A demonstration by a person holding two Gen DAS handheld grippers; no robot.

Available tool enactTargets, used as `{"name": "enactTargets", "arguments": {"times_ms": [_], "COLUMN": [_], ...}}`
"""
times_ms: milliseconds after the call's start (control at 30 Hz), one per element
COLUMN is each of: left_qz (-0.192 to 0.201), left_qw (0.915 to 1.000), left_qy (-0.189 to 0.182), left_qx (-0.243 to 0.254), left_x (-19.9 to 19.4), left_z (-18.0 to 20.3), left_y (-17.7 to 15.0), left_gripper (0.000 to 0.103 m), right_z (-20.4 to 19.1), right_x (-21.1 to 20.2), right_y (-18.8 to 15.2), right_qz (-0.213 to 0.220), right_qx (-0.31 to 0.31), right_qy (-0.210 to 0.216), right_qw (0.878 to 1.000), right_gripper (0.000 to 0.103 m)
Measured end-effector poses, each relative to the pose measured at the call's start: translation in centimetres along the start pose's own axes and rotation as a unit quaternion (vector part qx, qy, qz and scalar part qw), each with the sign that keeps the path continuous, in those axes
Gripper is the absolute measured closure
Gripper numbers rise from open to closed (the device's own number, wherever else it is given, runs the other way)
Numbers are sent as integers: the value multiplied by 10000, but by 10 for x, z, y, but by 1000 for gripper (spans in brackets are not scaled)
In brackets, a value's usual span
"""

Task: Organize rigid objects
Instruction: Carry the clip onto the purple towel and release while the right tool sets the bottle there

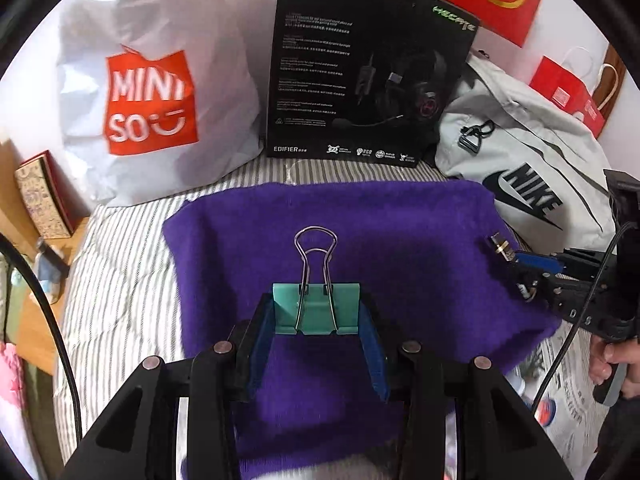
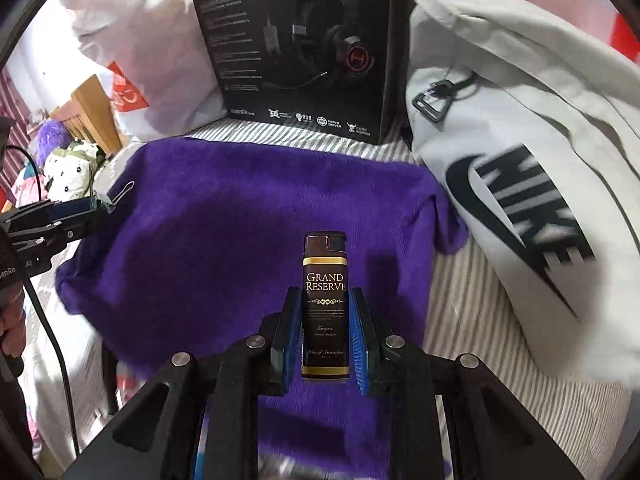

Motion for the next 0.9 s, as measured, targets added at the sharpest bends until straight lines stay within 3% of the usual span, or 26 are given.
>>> {"name": "enactTargets", "arguments": {"times_ms": [400, 900], "left_qz": [-386, -532], "left_qw": [9991, 9966], "left_qy": [109, 444], "left_qx": [101, 440], "left_x": [69, 88], "left_z": [-1, 11], "left_y": [23, 29], "left_gripper": [64, 64], "right_z": [5, 5], "right_x": [56, 70], "right_y": [38, 43], "right_qz": [-292, -376], "right_qx": [-30, -161], "right_qy": [-223, -156], "right_qw": [9993, 9990], "right_gripper": [80, 79]}}
Point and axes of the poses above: each gripper's, at about its wrist camera, not at the fingertips, and x roughly the way its jaws point, z to its right, y to its top, the point moved 1 cm from there along x, roughly the way its jaws point, and after that the axes turned 7 degrees about -x, right-handed, at the moved point
